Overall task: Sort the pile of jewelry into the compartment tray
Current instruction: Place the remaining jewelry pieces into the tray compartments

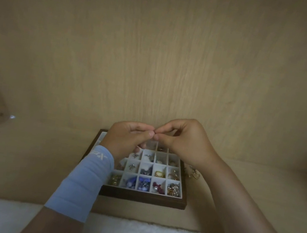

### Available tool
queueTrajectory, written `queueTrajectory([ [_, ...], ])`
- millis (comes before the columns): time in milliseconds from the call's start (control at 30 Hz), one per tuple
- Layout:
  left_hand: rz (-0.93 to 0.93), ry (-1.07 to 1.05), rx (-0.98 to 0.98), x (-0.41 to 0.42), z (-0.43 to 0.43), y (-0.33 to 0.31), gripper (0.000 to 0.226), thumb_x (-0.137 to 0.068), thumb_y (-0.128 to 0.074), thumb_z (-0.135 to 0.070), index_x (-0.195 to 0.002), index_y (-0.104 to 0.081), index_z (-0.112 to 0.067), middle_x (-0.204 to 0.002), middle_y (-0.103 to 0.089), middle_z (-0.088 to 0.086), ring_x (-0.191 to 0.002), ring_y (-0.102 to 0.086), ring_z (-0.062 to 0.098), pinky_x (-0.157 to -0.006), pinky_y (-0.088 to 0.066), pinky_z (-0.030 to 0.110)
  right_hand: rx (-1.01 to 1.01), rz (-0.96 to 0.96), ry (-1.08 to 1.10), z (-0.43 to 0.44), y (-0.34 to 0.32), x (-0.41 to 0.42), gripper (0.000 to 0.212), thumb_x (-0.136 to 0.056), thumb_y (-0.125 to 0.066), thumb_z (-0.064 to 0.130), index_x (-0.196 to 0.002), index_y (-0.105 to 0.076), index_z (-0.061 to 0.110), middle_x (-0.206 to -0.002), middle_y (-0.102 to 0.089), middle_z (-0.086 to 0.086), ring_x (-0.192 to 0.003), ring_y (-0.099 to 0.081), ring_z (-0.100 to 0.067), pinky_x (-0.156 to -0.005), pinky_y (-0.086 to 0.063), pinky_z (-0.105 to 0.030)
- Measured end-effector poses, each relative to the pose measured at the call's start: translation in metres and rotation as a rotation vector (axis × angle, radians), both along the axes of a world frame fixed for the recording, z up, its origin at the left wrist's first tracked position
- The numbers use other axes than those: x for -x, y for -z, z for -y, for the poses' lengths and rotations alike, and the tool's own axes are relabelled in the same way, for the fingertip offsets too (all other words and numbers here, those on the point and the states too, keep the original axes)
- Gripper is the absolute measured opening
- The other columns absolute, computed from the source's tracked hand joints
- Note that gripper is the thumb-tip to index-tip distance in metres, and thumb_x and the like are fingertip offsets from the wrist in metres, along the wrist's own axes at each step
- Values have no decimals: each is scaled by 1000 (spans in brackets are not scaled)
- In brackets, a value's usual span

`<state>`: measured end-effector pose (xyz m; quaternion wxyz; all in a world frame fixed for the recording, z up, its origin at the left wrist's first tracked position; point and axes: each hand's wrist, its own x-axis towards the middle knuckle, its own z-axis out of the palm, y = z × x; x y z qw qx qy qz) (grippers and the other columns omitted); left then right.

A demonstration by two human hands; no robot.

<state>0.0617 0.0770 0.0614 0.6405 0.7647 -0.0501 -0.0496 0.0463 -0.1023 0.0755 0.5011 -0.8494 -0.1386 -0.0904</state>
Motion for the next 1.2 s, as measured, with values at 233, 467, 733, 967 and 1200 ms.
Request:
queueTrajectory([
  [233, -108, 86, 124, 3, -45, 5, 18, -94, -59, -11, -109, -69, -15, -72, -69, 2, -62, -62, 6, -56, -51, 19, 116, 42, -23, -42, 5, -17, 2, -83, -77, 26, -82, -78, 25, -77, -74, 9, -68, -68, -3, -69, -59, -27],
  [467, 4, 46, -43, -6, -62, 10, 8, -86, -71, -11, -92, -74, -16, -62, -68, -8, -58, -60, 3, -55, -47, 15, 202, 51, -55, -53, 12, -18, 3, -86, -74, 24, -85, -77, 25, -79, -73, 10, -69, -67, 0, -69, -57, -26],
  [733, 132, 197, -375, -10, -68, 19, 8, -80, -77, -17, -84, -76, -24, -81, -75, -6, -77, -69, 4, -77, -54, 19, 597, -104, -162, -45, 9, -10, 5, -87, -74, 28, -84, -78, 27, -77, -73, 17, -70, -64, 6, -68, -50, -19],
  [967, 217, 142, -479, -12, -69, 19, 13, -83, -71, -16, -86, -74, -28, -82, -73, -10, -77, -68, 4, -75, -55, 17, 909, -123, -153, -62, 7, -1, 8, -85, -71, 37, -87, -78, 33, -88, -73, 19, -81, -64, 1, -82, -56, -30],
  [1200, 227, 188, -545, -9, -60, 23, 16, -86, -66, -19, -95, -74, -29, -87, -71, -13, -77, -62, 1, -74, -50, 17, 880, -168, -140, -55, -6, 1, 10, -88, -70, 33, -95, -78, 33, -91, -72, 20, -84, -63, 3, -85, -55, -28],
])
